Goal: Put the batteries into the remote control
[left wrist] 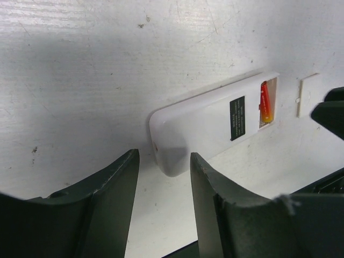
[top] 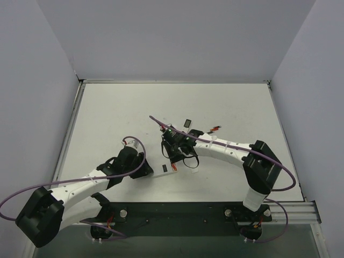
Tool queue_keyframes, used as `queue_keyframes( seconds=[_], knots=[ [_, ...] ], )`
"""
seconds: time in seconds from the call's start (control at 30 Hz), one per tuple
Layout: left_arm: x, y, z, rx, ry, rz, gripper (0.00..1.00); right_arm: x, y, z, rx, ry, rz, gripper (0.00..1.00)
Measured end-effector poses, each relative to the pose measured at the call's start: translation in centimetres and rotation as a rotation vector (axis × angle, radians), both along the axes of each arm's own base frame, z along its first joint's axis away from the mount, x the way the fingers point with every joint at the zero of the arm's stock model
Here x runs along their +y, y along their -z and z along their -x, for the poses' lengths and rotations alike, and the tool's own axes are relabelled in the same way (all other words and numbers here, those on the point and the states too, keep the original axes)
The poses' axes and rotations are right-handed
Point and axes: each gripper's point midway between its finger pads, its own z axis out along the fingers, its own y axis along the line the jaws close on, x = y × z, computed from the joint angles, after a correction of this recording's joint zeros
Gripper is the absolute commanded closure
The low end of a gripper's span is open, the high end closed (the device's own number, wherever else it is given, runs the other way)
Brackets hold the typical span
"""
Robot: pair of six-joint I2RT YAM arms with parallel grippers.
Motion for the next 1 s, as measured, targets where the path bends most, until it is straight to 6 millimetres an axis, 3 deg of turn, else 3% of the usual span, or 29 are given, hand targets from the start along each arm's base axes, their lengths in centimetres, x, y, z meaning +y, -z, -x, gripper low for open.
queue_keyframes(
  seconds=[0.17,0.37,0.5,0.77,1.0],
  knots=[
    [0.1,-0.2,0.0,-0.009,-0.008,0.009,0.39,-0.4,-2.4,-0.8,-0.043,0.059,-0.067,0.82],
    [0.1,-0.3,0.0,-0.014,-0.011,0.013,0.36,-2.6,0.9,-0.6,0.042,0.15,-0.057,0.82],
    [0.2,-0.4,0.0,-0.023,-0.013,0.018,0.36,-2.6,2.5,0.0,0.096,0.173,-0.068,0.82],
    [0.2,-0.5,0.1,-0.027,-0.016,0.024,0.35,-1.8,3.2,0.1,0.143,0.2,-0.144,0.82],
    [0.2,-0.5,0.1,-0.025,-0.021,0.029,0.35,-1.8,4.2,-0.2,0.168,0.229,-0.16,0.91]
  ],
)
